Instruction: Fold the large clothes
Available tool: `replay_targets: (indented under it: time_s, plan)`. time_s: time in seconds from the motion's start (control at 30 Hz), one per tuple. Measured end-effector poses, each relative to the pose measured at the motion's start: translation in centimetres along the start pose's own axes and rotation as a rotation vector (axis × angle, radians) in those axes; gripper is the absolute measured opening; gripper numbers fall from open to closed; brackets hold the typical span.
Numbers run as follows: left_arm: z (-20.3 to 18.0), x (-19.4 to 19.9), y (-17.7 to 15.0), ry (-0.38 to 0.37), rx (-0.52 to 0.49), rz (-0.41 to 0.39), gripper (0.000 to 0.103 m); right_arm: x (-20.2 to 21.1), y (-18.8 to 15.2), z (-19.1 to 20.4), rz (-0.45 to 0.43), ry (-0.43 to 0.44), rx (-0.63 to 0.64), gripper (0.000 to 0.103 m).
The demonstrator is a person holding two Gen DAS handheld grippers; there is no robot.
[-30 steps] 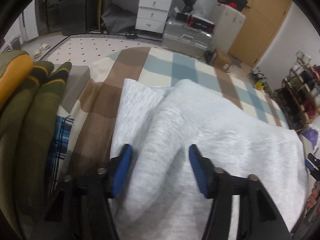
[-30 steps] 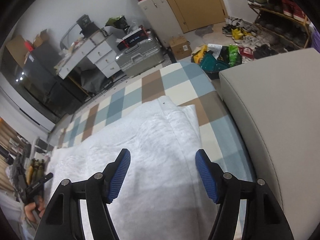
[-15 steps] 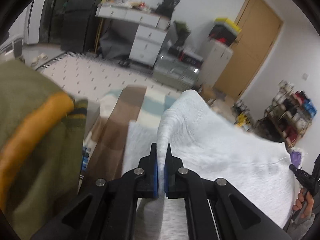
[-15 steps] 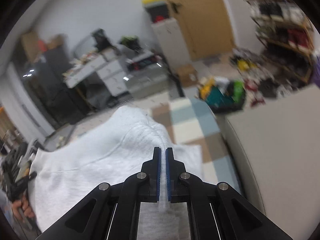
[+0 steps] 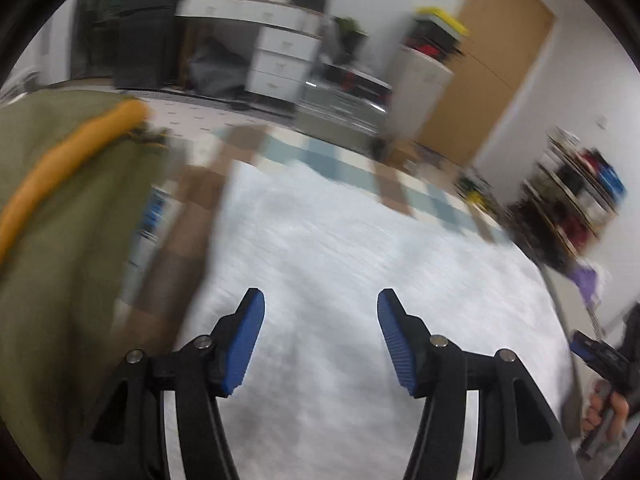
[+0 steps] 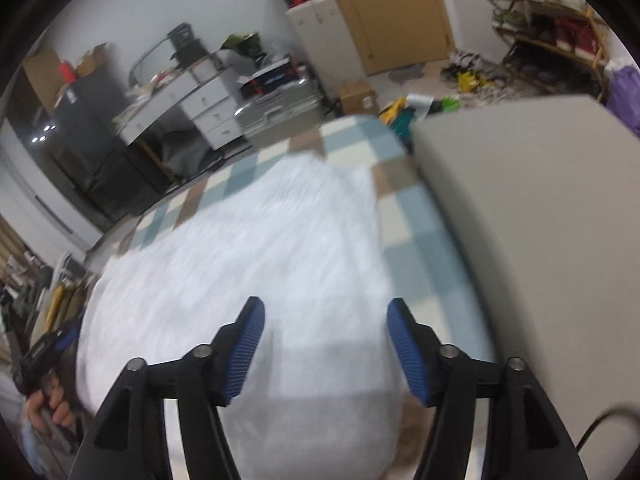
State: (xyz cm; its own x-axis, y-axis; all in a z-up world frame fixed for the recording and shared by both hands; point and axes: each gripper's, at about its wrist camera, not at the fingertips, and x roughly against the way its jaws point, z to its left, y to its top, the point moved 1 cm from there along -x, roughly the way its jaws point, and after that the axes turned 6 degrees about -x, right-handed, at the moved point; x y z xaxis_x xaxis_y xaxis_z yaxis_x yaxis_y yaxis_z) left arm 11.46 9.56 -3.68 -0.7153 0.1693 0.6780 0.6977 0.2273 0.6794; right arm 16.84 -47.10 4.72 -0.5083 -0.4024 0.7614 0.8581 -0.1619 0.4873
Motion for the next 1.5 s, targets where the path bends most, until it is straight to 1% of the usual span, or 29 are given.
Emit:
replay_targets:
  time_s: [0.07, 0.13, 0.17, 0.23, 0.3, 0.37, 0.4, 0.47, 0.53, 0.6, 0.63, 0.67, 0.7, 0.73, 0.77, 0.83, 0.87, 0.9, 0.97, 1.03, 1.1, 1.2, 1.23, 1.3, 1.33, 1.37, 1.4, 1.43, 1.5]
  plan:
    - [-3.5, -0.7, -1.0, -0.055, -0.089, 0.025, 0.053, 0.3, -2.4, 0.3, 0.028, 0.011, 0.023, 0.066]
    - [-7.5, -1.6, -2.0, -0.131, -0.229, 0.046, 0.053, 0.8, -4.0, 0.1, -0.004, -0.047, 0.023, 0.066]
    - [-9.4, -2.0, -2.5, -0.150, -0.306, 0.049, 0.053, 1.1, -4.6, -0.2, -0.019, -0.056, 0.018, 0.066]
    - [-12.4, -3.4, -3.7, -0.133, -0.446, 0.084, 0.053, 1.5, -4.9, -0.8, -0.033, -0.069, -0.010, 0.066]
    - [-13.8, -5.6, -4.9, -0.053, -0.540, 0.136, 0.053, 1.5, -4.8, -1.5, -0.030, -0.093, -0.020, 0.066]
    - [-13.3, -7.5, -5.3, -0.051, -0.530, 0.169, 0.053, 1.2, -4.7, -2.3, -0.032, -0.066, -0.047, 0.066]
    - [-12.9, -7.6, -5.2, -0.070, -0.517, 0.145, 0.053, 0.9, -4.8, -2.7, -0.026, -0.043, -0.065, 0.064]
    - [-12.7, -7.5, -5.0, -0.076, -0.515, 0.139, 0.053, 0.4, -4.8, -2.5, -0.032, -0.024, -0.075, 0.034]
    - [-12.7, -7.3, -4.9, -0.059, -0.512, 0.136, 0.053, 0.7, -5.0, -1.1, -0.079, -0.068, 0.003, 0.008]
    - [-13.0, -6.0, -5.5, -0.043, -0.506, 0.132, 0.053, 2.6, -5.4, 0.3, -0.155, -0.014, 0.059, 0.007]
    - [-13.0, -6.0, -5.5, -0.039, -0.499, 0.135, 0.053, 4.2, -5.5, 0.6, -0.226, -0.015, 0.059, 0.006]
    - [-12.8, -6.1, -5.8, -0.036, -0.492, 0.138, 0.053, 5.3, -5.5, 0.2, -0.260, -0.025, 0.035, 0.006]
    - [-12.9, -6.2, -5.8, -0.040, -0.483, 0.140, 0.053, 5.5, -5.4, -0.6, -0.251, -0.026, -0.010, 0.006]
    - [-12.8, -6.4, -5.9, -0.051, -0.474, 0.142, 0.053, 4.7, -5.4, -1.6, -0.208, -0.043, -0.047, 0.006]
    - [-12.8, -6.5, -5.9, -0.063, -0.466, 0.139, 0.053, 3.1, -5.6, -2.7, -0.156, -0.107, -0.070, 0.007]
    - [-12.9, -6.6, -5.9, -0.058, -0.464, 0.131, 0.053, 0.5, -6.1, -3.6, -0.053, -0.165, -0.091, 0.011]
    - [-13.0, -6.6, -5.9, -0.053, -0.470, 0.128, 0.053, 0.6, -6.1, -3.2, -0.064, -0.174, -0.081, 0.018]
    - [-13.0, -6.5, -5.9, -0.052, -0.465, 0.126, 0.053, 1.3, -5.9, -2.7, -0.094, -0.175, -0.070, 0.021]
    - [-12.9, -6.1, -5.7, -0.055, -0.441, 0.118, 0.054, 3.0, -5.3, -1.4, -0.145, -0.155, -0.035, 0.040]
    - [-12.9, -5.2, -5.5, -0.053, -0.422, 0.100, 0.054, 4.8, -4.8, 0.0, -0.196, -0.133, 0.014, 0.044]
    - [-13.0, -3.5, -5.2, -0.082, -0.411, 0.040, 0.054, 6.1, -4.6, 2.1, -0.209, -0.103, 0.081, 0.048]
    - [-12.6, -2.5, -4.8, -0.107, -0.387, 0.000, 0.054, 6.0, -4.8, 6.0, -0.190, -0.053, 0.203, 0.067]
    - [-12.3, -3.1, -5.0, -0.106, -0.382, 0.016, 0.054, 5.3, -5.1, 7.4, -0.169, -0.023, 0.243, 0.071]
    - [-11.3, -5.2, -5.8, -0.085, -0.364, 0.082, 0.054, 2.7, -5.6, 10.3, -0.106, 0.012, 0.308, 0.071]
    - [-11.0, -5.9, -6.2, -0.096, -0.367, 0.084, 0.053, 1.3, -6.0, 11.5, -0.075, 0.019, 0.342, 0.071]
    - [-11.0, -6.0, -6.6, -0.098, -0.389, 0.048, 0.054, -0.5, -6.5, 13.0, -0.043, 0.023, 0.387, 0.072]
    - [-11.2, -6.1, -6.7, -0.093, -0.404, 0.045, 0.054, -2.0, -7.1, 14.0, -0.013, 0.018, 0.424, 0.072]
    - [-11.3, -6.1, -6.7, -0.090, -0.404, 0.043, 0.054, -3.5, -7.8, 14.8, 0.010, 0.001, 0.454, 0.072]
    - [-11.2, -6.3, -6.5, -0.097, -0.395, 0.046, 0.054, -6.6, -9.2, 15.5, 0.048, -0.041, 0.508, 0.077]
